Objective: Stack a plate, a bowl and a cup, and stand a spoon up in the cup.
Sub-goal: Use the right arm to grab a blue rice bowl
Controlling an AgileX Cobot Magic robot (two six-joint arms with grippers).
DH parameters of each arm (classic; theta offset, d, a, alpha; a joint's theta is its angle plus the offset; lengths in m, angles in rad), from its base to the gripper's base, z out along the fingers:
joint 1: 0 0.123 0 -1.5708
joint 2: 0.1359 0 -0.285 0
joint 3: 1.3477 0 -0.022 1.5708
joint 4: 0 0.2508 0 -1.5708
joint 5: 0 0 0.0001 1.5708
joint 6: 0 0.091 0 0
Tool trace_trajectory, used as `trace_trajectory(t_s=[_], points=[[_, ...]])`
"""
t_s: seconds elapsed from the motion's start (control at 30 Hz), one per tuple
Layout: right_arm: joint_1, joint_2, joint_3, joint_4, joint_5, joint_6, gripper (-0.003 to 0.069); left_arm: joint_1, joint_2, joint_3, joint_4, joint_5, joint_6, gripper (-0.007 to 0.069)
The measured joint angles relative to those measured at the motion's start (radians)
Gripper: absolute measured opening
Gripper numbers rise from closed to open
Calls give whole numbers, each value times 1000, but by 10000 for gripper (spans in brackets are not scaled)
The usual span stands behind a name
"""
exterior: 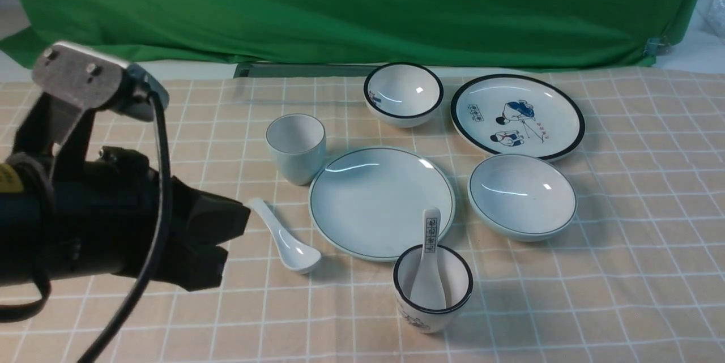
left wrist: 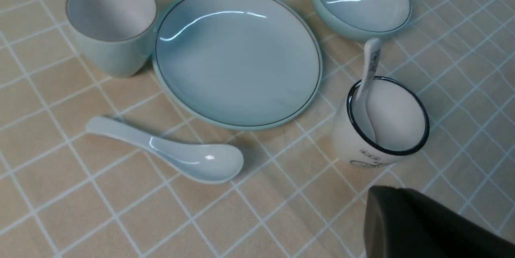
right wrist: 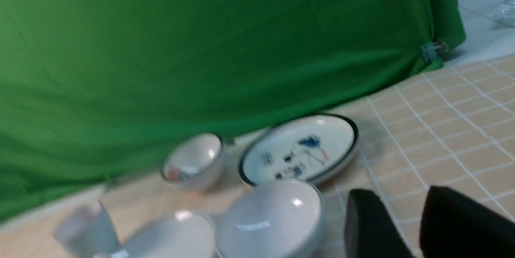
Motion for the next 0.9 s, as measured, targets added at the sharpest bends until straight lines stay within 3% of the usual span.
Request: trace_trajectory(t_s=[0.1,0.2,0.47,0.5,0.6,0.8,0.87,0.9], points=[[1,0,0,6,-74,124,238,-10,0,-2,22,-25,3,2],[20,52,-64,4,55,140,238,-10,0,-4,35,-55,19,2],[273,734,-681,-13,684,-493,238,-10,9,-5,58,-89,43,2],[277,752,-681,-13,695,-493,238,-10,8,-5,58,-87,44,2],[318,1022,-889,-15,797,-659,238,-10,-20,-5,57,-47,45,2],[298,1399,-1127,-15,907,-814,247,-10,-109,-5,55,21,49,2],[284,1499,-1192,-15,934,-846,291,-10,-140,-5,55,56,51,2],[275,1574,-1222,-15,930,-865,355,-10,-162,-5,55,81,52,2]])
